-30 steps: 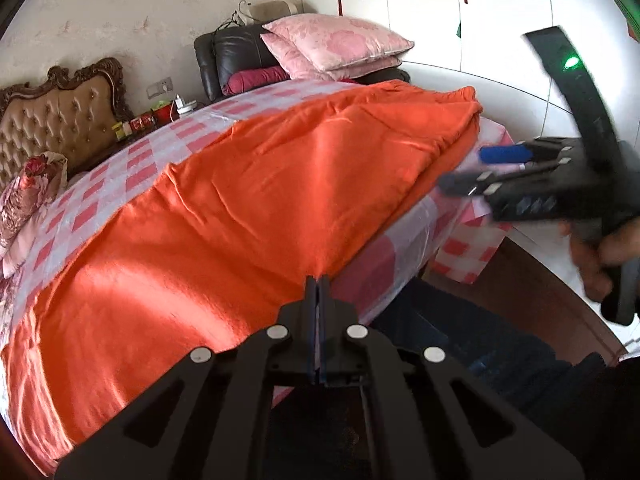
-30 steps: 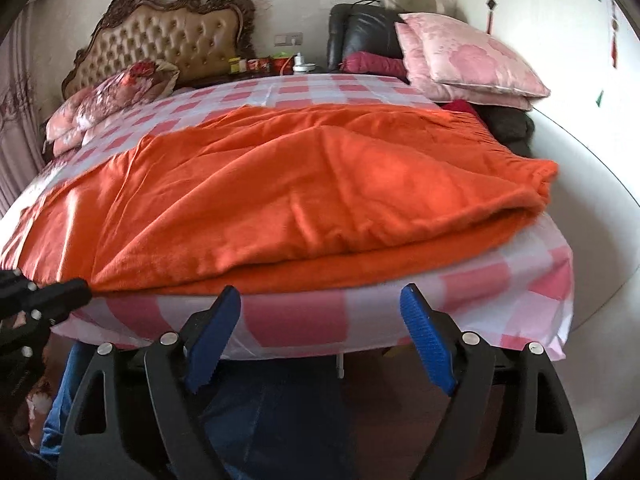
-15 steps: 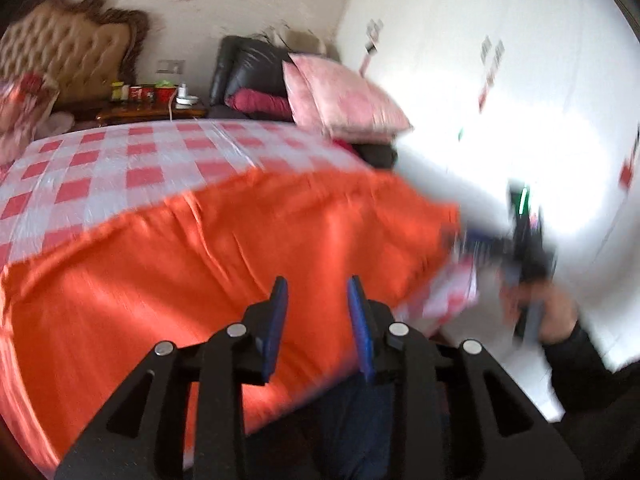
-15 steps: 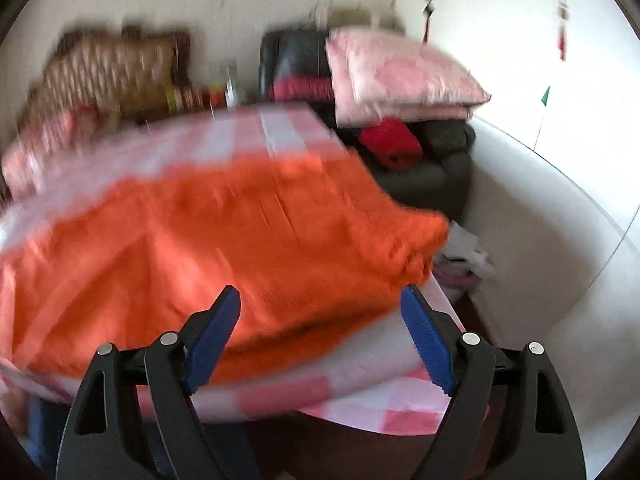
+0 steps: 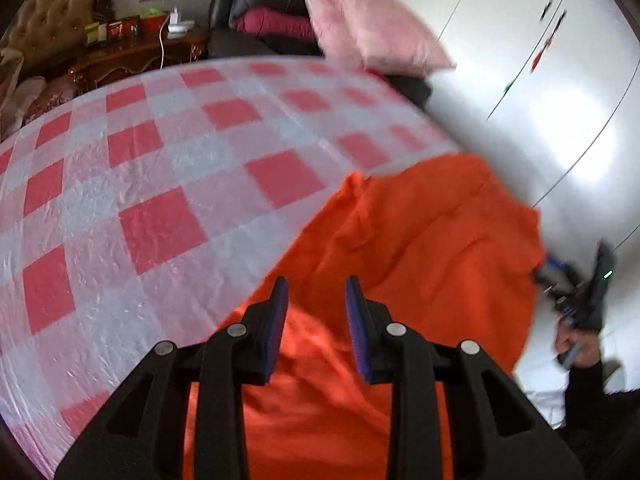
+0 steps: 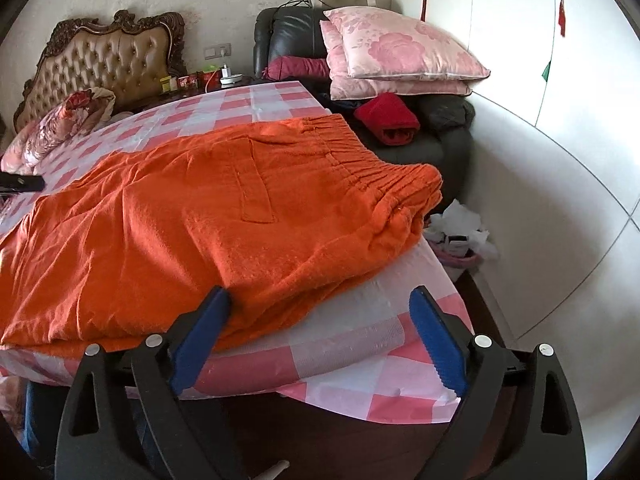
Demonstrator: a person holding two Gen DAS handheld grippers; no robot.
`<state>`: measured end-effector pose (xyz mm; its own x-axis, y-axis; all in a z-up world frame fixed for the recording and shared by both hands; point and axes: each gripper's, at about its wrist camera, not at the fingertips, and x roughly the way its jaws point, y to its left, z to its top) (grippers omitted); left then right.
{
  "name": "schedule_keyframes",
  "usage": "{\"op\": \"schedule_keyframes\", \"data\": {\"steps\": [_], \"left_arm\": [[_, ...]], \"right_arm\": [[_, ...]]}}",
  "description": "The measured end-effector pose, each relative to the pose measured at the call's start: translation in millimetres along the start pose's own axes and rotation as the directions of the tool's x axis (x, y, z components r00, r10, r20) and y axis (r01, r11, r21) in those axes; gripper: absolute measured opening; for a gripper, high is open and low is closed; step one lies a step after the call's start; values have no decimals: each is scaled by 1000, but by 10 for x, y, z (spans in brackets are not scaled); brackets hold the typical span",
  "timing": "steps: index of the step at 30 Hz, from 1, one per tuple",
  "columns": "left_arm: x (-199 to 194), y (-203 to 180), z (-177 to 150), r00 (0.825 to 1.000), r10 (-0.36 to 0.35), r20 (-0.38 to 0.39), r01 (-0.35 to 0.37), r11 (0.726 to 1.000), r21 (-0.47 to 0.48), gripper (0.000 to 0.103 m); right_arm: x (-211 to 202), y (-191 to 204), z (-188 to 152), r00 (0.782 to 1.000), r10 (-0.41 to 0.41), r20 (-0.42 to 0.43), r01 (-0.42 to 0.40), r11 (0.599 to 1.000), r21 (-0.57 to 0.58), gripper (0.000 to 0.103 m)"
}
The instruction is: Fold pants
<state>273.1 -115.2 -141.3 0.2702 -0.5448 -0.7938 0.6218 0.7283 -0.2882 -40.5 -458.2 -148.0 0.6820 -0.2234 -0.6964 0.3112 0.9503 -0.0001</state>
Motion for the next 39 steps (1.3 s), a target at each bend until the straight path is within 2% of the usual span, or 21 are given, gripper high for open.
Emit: {"op": "schedule_keyframes", "data": {"steps": [3,5,6,8,10,11,13,14,15,17,18,20,23,26,29,32,33,35,36,38,39], "left_arm": [[-127,104,-150,999,4,42,-2,999,-46,29],[-303,150,-305,995,19,97,-11,997,-76,30],[-426,172,-438,991,52,124,-40,994,-101,31],[-624,185,-677,982,85,169,-62,989,-136,31],[-810,193,-926,970,150,192,-117,978,-172,31],[-946,202,-1134,953,220,208,-179,964,-199,31],[-1183,259,-1464,928,284,241,-221,941,-257,31],[-1321,315,-1651,905,343,250,-264,916,-301,31],[-1428,362,-1789,888,383,254,-292,897,-331,31],[-1665,475,-2113,855,446,266,-324,859,-396,31],[-1804,549,-2309,832,487,265,-349,831,-433,31],[-2011,648,-2604,809,526,264,-365,800,-475,31],[-2211,809,-2862,805,527,273,-343,789,-511,34],[-2311,958,-2962,805,525,277,-326,781,-533,37],[-2389,1096,-2972,810,494,317,-268,791,-550,37],[-2373,1169,-2933,820,466,333,-227,798,-558,38],[-2295,1171,-2884,823,463,329,-225,797,-561,38],[-2236,1180,-2845,825,465,320,-235,798,-554,38],[-2207,1176,-2828,827,462,321,-233,801,-551,38],[-2175,1169,-2819,829,461,318,-234,801,-552,38],[-2171,1172,-2818,828,464,315,-238,799,-552,38]], "right_arm": [[-215,9,135,999,-18,35,20,999,-33,76],[-409,59,321,995,45,87,-39,997,-71,76],[-462,134,446,992,79,95,-68,991,-112,76],[-449,378,713,985,152,88,-128,965,-229,76],[-320,615,923,976,210,56,-182,930,-318,76],[-201,754,1041,973,228,27,-202,905,-374,76],[86,1139,1242,964,266,-19,-241,835,-494,76],[190,1272,1293,958,284,-43,-263,806,-530,76],[354,1487,1343,950,300,-86,-291,752,-591,74],[588,1798,1390,948,288,-134,-300,669,-681,72],[671,1895,1436,945,288,-155,-310,640,-703,72],[781,2000,1498,937,299,-179,-332,611,-719,71],[967,2103,1625,917,315,-244,-390,581,-715,71],[1118,2130,1609,911,291,-291,-409,560,-721,68],[1200,2158,1635,875,340,-345,-483,555,-678,63],[1282,2252,1592,842,365,-398,-540,542,-644,31],[1292,2271,1576,840,367,-399,-542,545,-640,18],[1310,2267,1622,845,371,-384,-534,575,-620,4],[1355,2219,1709,854,378,-359,-521,625,-582,3],[1422,2128,1829,860,391,-328,-510,695,-507,1],[1465,2074,1885,853,406,-327,-519,725,-453,1]]}}
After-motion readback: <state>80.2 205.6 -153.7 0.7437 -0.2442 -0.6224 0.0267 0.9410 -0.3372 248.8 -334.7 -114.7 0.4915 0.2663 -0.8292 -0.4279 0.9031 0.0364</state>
